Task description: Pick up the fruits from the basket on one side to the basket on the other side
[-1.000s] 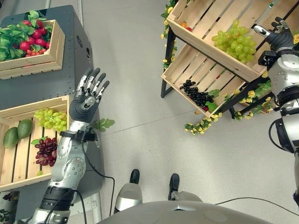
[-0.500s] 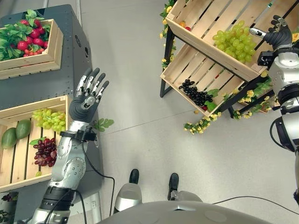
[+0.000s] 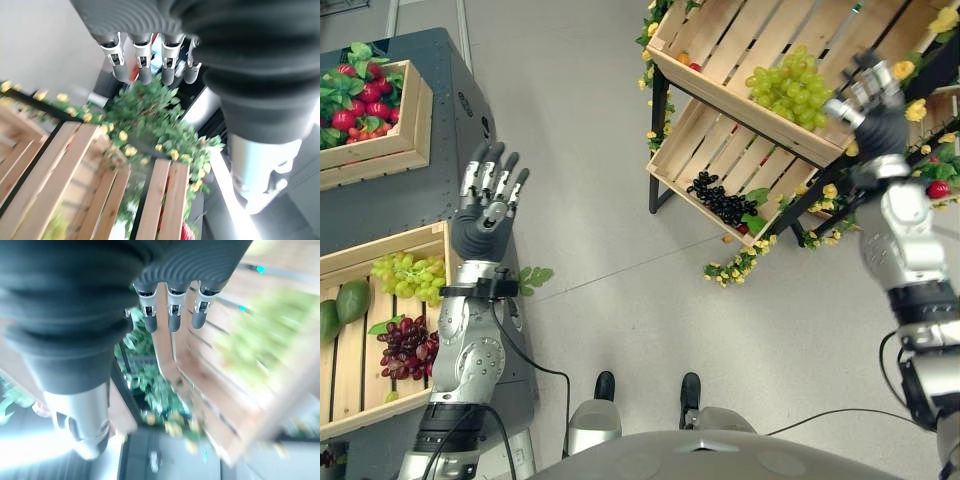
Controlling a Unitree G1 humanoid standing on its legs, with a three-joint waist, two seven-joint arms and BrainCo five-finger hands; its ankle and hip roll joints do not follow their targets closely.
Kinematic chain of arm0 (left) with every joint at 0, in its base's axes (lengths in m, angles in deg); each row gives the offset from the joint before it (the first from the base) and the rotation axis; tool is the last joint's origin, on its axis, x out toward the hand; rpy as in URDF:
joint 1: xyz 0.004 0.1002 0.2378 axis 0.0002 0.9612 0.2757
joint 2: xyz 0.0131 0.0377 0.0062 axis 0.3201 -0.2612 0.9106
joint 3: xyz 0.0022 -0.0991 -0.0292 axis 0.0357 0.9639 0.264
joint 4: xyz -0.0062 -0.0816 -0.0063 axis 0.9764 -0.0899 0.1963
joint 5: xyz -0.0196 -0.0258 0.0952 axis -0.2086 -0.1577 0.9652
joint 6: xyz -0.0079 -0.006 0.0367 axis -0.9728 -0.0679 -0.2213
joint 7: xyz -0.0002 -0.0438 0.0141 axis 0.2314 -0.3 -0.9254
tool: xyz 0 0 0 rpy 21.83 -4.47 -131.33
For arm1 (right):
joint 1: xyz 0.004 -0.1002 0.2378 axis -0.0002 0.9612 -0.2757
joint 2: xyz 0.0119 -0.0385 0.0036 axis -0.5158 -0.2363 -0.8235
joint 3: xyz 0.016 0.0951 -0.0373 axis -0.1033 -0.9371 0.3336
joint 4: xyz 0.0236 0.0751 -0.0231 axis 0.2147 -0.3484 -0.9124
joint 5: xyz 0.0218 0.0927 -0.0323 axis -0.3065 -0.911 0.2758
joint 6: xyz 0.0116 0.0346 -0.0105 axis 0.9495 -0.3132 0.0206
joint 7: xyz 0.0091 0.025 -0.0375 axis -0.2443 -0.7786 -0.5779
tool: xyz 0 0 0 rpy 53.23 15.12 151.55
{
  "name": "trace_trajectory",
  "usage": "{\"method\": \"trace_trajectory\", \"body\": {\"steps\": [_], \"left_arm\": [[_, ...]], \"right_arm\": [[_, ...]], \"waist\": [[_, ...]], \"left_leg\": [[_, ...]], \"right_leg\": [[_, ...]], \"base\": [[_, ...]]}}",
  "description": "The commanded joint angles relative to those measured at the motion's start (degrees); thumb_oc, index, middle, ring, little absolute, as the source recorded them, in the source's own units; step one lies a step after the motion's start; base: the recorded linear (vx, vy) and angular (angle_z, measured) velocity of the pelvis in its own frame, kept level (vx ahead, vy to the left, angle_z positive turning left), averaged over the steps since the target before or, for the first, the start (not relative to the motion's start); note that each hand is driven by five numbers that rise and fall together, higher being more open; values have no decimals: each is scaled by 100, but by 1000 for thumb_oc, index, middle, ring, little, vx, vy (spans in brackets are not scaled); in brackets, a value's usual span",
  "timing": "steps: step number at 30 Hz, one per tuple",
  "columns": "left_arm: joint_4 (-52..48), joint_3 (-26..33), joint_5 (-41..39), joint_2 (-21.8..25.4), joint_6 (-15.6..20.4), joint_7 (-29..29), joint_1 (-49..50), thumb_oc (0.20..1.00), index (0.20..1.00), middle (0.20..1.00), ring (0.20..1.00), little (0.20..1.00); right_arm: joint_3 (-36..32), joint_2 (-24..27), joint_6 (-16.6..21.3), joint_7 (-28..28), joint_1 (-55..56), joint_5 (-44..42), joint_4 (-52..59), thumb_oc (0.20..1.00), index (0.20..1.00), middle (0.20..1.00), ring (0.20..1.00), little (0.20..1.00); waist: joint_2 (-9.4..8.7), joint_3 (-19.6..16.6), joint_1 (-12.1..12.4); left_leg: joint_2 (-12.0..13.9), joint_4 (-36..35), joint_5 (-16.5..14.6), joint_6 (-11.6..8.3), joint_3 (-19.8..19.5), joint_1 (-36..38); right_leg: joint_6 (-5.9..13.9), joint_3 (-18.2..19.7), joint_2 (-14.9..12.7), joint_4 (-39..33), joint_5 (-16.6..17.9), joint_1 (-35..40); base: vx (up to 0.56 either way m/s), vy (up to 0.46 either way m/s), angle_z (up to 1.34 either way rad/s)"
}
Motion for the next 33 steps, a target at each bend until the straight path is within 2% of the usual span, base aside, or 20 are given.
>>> {"method": "trace_trajectory", "body": {"steps": [1, 5, 8, 11, 12, 13, 14, 15, 16, 17, 19, 21, 22, 24, 25, 28, 30, 33], "left_arm": [[581, 227, 526, -37, 327, -192, 171, 1000, 1000, 1000, 1000, 1000], [1246, 349, 808, -206, 381, -580, 217, 1000, 1000, 1000, 1000, 1000], [1261, 408, 937, -252, 411, -680, 259, 1000, 1000, 1000, 1000, 1000], [1150, 438, 1030, -305, 527, -754, 301, 1000, 1000, 1000, 1000, 1000], [1146, 377, 1195, -318, 602, -830, 290, 1000, 1000, 1000, 1000, 1000], [1142, 368, 1204, -318, 602, -840, 290, 1000, 1000, 1000, 1000, 1000], [1110, 321, 1429, -295, 652, -902, 319, 1000, 1000, 1000, 1000, 1000], [1087, 293, 1526, -290, 672, -902, 338, 1000, 1000, 1000, 1000, 1000], [1028, 167, 1836, -259, 728, -1025, 273, 1000, 1000, 1000, 1000, 1000], [1027, 110, 1865, -261, 727, -1010, 262, 1000, 1000, 1000, 1000, 1000], [1141, 5, 1916, -232, 800, -1048, 91, 1000, 1000, 1000, 1000, 1000], [1063, -102, 2092, -198, 827, -1016, 140, 1000, 1000, 1000, 1000, 1000], [1073, -159, 2233, -180, 892, -1107, 153, 1000, 1000, 1000, 1000, 1000], [1040, -232, 2399, -150, 935, -1153, 132, 1000, 1000, 1000, 1000, 1000], [1019, -301, 2517, -130, 927, -1181, 160, 1000, 1000, 1000, 1000, 1000], [939, -367, 2749, -57, 925, -1164, 174, 1000, 1000, 1000, 1000, 1000], [865, -344, 2840, 41, 891, -1219, 155, 1000, 1000, 1000, 1000, 1000], [766, -315, 2672, 47, 865, -1111, 223, 1000, 1000, 1000, 1000, 1000]], "right_arm": [[-88, -18, 255, -424, 145, 49, 792, 1000, 1000, 1000, 1000, 1000], [71, -294, 185, -577, 420, -1, 1118, 1000, 1000, 1000, 1000, 1000], [104, -331, 153, -629, 507, 115, 1291, 1000, 1000, 1000, 1000, 1000], [146, -434, 254, -597, 529, 271, 1352, 1000, 1000, 1000, 1000, 1000], [153, -556, 410, -502, 605, 536, 1447, 1000, 1000, 1000, 1000, 1000], [149, -560, 409, -495, 614, 546, 1455, 1000, 1000, 1000, 1000, 1000], [115, -576, 510, -413, 700, 811, 1482, 1000, 1000, 1000, 1000, 1000], [70, -576, 536, -372, 781, 970, 1482, 1000, 1000, 1000, 1000, 1000], [-63, -597, 658, -162, 947, 1216, 1553, 1000, 1000, 1000, 1000, 1000], [-114, -614, 681, -138, 990, 1256, 1549, 1000, 1000, 1000, 1000, 1000], [-268, -693, 824, 137, 1169, 1543, 1674, 1000, 1000, 1000, 1000, 1000], [-286, -749, 893, 343, 1392, 2000, 1616, 1000, 1000, 1000, 1000, 1000], [-460, -714, 1001, 874, 1635, 2894, 1548, 1000, 1000, 1000, 1000, 1000], [-504, -735, 1023, 1066, 1771, 3171, 1456, 1000, 1000, 1000, 1000, 1000], [-487, -811, 1013, 997, 1894, 3032, 1284, 1000, 1000, 1000, 1000, 1000], [-488, -858, 956, 892, 2311, 3119, 1034, 1000, 1000, 1000, 1000, 1000], [-473, -881, 904, 853, 2396, 3129, 962, 1000, 1000, 1000, 1000, 1000], [-368, -976, 878, 771, 2415, 3086, 914, 1000, 1000, 1000, 1000, 1000]], "waist": [[-183, -582, -77], [-139, -631, -62], [-122, -637, -53], [-86, -594, 20], [-12, -509, 152], [-15, -514, 131], [39, -472, 212], [57, -456, 239], [98, -341, 244], [77, -328, 190], [-10, -312, -55], [-19, -334, -66], [-30, -359, -86], [-17, -381, -121], [18, -443, -185], [121, -596, -249], [49, -610, -270], [41, -620, -259]], "left_leg": [[-197, 142, 24, -12, -19, -75], [-203, 327, 25, -54, -120, -104], [-203, 418, 34, -84, -189, -157], [-206, 635, 49, -127, -325, -272], [-238, 698, 177, -194, -466, -421], [-244, 710, 178, -196, -494, -435], [-275, 696, 283, -234, -625, -536], [-308, 682, 257, -253, -697, -556], [-311, 962, 403, -303, -501, -822], [-267, 1109, 389, -344, -324, -912], [211, 1798, 217, -298, 769, -995], [139, 2023, -52, -296, 719, -822], [101, 2063, -227, -291, 665, -655], [175, 1990, -328, -288, 698, -506], [264, 1766, -462, -290, 753, -292], [233, 957, -409, -193, 674, -32], [75, 837, -434, -90, 550, 0], [-133, 566, -438, 114, 505, 105]], "right_leg": [[188, -4, -149, 82, -326, 275], [147, -96, -158, 117, -376, 362], [131, -162, -160, 127, -388, 383], [112, -247, -174, 128, -392, 412], [98, -359, -185, 127, -395, 413], [97, -387, -188, 126, -399, 417], [100, -483, -200, 116, -412, 430], [98, -562, -209, 98, -475, 487], [115, -810, -299, 126, -422, 464], [126, -901, -354, 119, -441, 445], [136, -1245, -552, 185, -379, 297], [101, -1339, -614, 176, -341, 278], [86, -1496, -664, 216, -342, 341], [97, -1645, -701, 272, -353, 366], [103, -1794, -709, 325, -401, 403], [131, -1972, -656, 446, -435, 393], [174, -1993, -758, 567, -373, 374], [263, -2027, -923, 795, -332, 251]], "base": [[3, -27, 9], [-23, -51, 16], [-35, -47, 19], [-58, -64, 24], [-89, -57, 17], [-106, -37, 21], [-24, -40, 47], [-159, -44, 62], [-131, -36, 84], [-259, -18, 122], [-231, -47, 162], [-117, -3, 88], [-56, 44, 57], [-45, 76, 81], [-48, 117, 109], [-8, 149, 96], [45, 135, 73], [-18, 242, 26]]}}
